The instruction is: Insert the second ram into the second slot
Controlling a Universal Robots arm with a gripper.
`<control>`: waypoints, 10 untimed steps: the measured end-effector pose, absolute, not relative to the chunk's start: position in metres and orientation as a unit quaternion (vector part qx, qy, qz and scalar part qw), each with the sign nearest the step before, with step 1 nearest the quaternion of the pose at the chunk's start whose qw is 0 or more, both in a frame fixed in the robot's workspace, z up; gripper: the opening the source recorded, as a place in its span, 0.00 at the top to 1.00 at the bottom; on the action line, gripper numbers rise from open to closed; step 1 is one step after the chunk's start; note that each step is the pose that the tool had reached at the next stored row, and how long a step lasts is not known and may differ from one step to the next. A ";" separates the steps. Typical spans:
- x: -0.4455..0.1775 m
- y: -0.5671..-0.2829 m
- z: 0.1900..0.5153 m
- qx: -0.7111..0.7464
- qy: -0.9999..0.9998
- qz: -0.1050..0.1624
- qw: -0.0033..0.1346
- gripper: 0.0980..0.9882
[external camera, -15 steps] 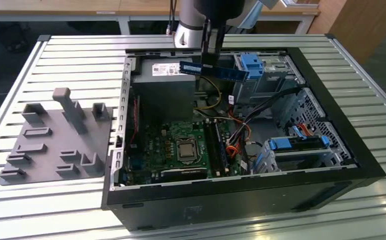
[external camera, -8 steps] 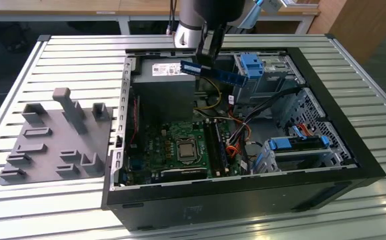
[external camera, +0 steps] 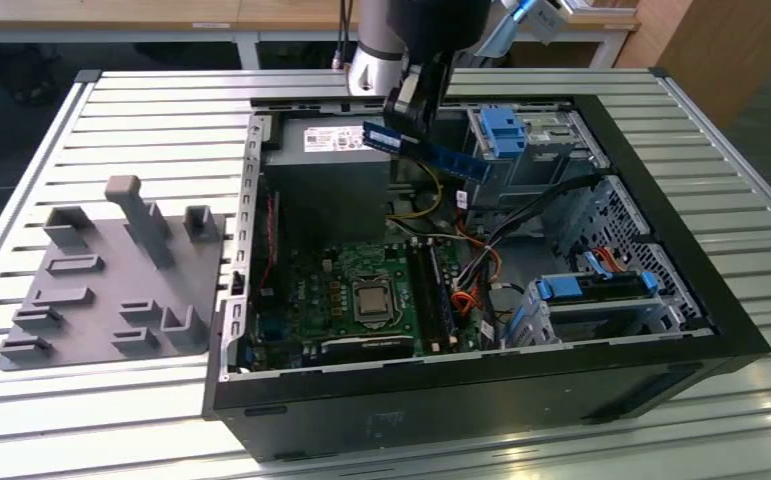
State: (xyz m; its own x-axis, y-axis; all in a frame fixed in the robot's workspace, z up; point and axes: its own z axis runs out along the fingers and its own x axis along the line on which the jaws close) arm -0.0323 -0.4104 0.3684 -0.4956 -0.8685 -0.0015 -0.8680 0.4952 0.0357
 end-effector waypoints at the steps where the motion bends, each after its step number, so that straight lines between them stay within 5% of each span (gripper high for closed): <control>1: -0.032 -0.414 0.368 0.502 -0.865 -0.016 0.008 0.95; 10: -0.032 -0.442 0.366 0.494 -0.870 -0.015 0.009 0.95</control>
